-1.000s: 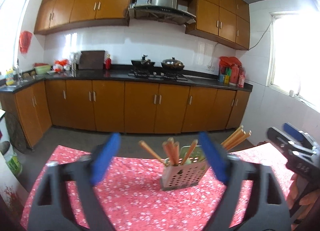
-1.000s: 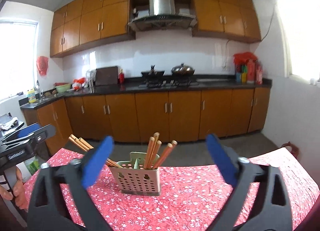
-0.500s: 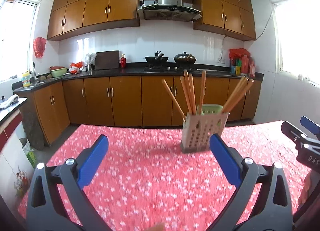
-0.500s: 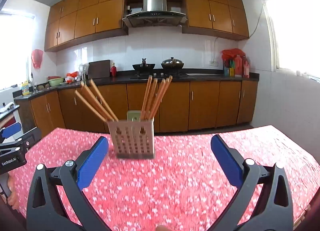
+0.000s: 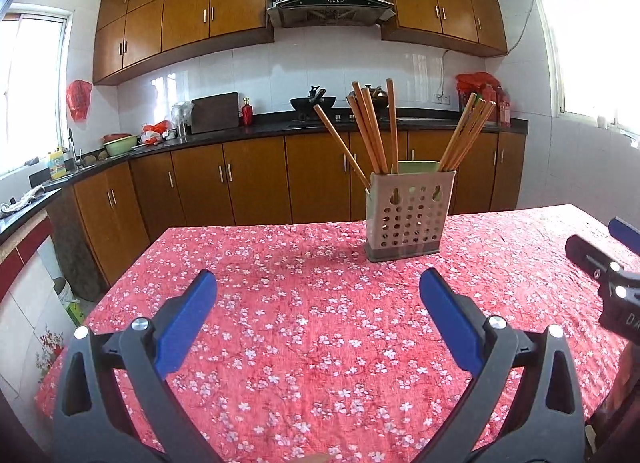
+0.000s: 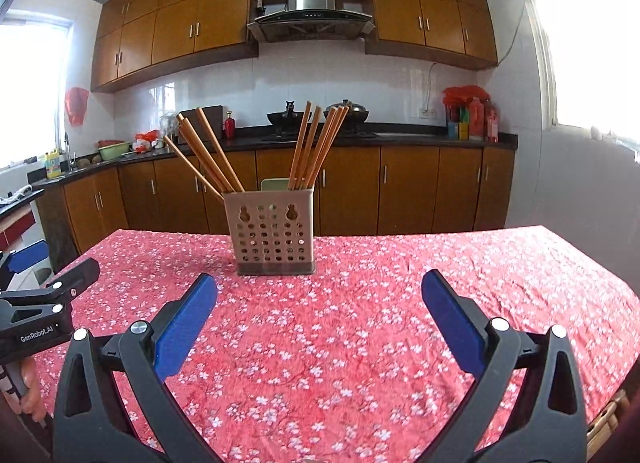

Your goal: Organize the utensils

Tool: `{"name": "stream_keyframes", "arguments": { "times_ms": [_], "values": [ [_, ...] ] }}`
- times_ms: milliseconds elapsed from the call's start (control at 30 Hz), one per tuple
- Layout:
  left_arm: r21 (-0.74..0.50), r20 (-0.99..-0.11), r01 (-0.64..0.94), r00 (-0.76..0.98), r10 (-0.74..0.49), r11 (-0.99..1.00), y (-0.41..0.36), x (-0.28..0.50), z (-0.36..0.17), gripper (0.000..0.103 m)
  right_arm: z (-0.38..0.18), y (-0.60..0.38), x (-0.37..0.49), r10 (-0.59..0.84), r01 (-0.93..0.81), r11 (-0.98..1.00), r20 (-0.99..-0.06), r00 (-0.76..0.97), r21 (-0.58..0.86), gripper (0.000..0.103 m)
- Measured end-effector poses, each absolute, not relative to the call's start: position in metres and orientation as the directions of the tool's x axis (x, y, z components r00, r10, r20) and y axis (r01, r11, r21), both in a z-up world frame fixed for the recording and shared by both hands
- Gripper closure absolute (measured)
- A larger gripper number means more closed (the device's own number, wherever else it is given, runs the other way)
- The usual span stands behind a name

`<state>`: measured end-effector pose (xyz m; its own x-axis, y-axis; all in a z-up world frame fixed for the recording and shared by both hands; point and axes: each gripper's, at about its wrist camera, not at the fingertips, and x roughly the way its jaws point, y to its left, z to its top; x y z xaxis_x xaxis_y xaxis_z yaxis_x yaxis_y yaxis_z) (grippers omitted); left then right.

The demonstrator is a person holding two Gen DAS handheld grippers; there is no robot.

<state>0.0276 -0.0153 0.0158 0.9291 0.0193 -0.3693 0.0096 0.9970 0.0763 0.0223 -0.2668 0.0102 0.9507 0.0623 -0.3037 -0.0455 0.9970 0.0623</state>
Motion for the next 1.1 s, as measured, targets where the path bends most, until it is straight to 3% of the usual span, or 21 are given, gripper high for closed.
{"name": "stream_keyframes", "arguments": {
  "times_ms": [1100],
  "values": [
    [0.061,-0.392,0.024,0.920,0.001,0.998,-0.019,0.025,0.001,0.004,-0.006,-0.270,0.019,0.038,-0.007,0.996,-0.358,0.933,0.086,0.002]
  ]
}}
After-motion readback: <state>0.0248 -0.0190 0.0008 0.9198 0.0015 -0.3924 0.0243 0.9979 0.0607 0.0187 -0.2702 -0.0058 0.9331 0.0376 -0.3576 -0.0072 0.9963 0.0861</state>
